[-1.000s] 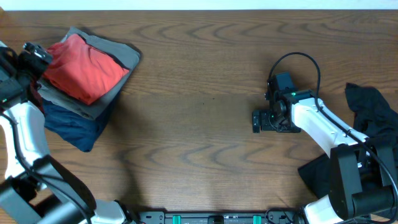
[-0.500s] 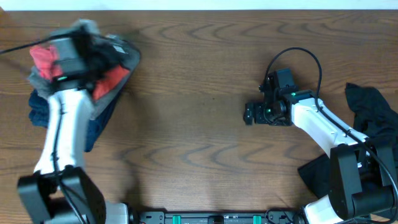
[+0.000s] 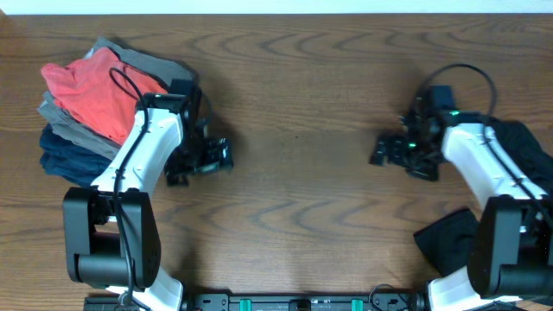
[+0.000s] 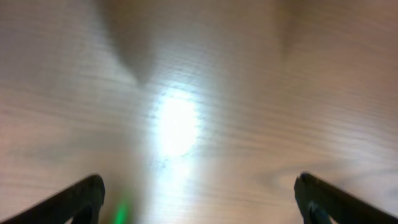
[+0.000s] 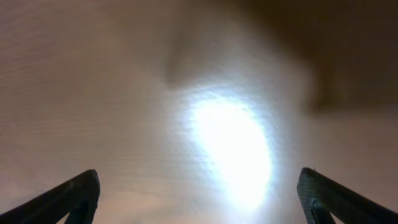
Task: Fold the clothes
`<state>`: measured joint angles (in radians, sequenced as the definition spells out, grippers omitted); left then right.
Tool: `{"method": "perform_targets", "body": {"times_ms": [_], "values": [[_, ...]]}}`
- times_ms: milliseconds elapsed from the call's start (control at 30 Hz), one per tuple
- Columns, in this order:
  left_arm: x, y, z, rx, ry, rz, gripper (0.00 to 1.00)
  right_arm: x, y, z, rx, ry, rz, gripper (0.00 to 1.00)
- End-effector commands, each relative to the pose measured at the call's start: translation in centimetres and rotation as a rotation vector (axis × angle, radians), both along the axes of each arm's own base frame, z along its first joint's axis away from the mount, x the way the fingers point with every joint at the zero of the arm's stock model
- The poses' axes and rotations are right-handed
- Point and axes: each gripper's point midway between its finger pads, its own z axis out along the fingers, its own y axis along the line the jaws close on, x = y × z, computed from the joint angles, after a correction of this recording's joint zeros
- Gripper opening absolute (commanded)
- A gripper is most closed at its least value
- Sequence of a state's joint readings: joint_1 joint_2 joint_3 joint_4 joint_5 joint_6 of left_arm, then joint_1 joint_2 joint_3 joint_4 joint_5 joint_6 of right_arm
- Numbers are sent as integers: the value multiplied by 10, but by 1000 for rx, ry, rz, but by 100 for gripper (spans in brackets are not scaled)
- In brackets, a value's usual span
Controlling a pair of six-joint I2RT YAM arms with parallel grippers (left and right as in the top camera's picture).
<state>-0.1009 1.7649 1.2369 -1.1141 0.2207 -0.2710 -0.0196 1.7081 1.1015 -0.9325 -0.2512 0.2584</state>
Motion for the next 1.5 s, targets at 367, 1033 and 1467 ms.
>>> {"method": "perform_targets", "body": {"times_ms": [367,1033,1467], "values": [[-51,17,47,64,11,-24,98,-66,-23,9,25,127,-16,99],[-87,25,145,47,-978,-28,98,-89,-55,151,-261,-951,-189,99],[-91,26,140,47,-968,-26,98,-102,-52,140,-252,-903,-182,99]]}}
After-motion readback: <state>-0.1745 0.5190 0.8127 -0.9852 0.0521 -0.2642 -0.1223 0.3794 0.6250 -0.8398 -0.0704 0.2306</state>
